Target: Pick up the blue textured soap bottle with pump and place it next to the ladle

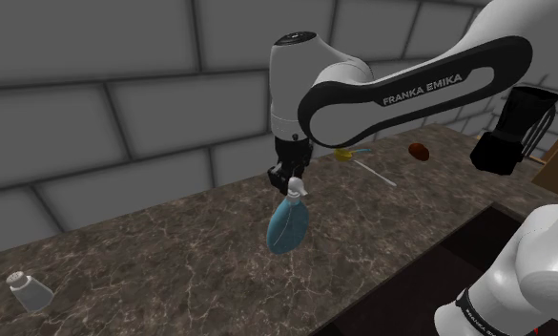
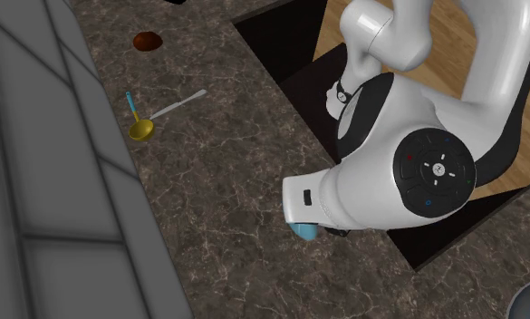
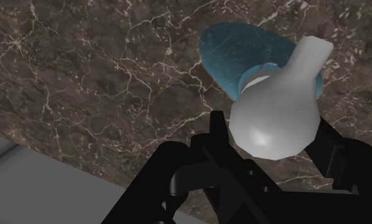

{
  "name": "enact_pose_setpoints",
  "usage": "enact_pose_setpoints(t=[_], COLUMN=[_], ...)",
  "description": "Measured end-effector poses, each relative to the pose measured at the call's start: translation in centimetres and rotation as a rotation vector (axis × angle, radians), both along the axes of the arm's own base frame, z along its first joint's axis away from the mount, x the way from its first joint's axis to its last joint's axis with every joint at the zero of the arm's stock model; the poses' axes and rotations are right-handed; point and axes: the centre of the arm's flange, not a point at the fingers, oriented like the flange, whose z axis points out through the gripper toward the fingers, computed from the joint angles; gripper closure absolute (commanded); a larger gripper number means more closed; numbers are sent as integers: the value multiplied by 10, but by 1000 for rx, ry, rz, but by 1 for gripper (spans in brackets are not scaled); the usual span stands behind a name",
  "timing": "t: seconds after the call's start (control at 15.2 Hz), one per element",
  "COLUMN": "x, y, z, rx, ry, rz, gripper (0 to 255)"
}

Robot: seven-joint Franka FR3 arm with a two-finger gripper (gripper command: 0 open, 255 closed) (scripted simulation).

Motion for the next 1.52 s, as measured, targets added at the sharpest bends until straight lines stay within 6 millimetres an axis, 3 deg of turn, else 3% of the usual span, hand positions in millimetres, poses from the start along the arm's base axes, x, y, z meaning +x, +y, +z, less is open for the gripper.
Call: enact_pose_setpoints(t=[1.52], x=[0], y=[0], z=[119], rx=[0], ry=[0], rz=[0], gripper=[255])
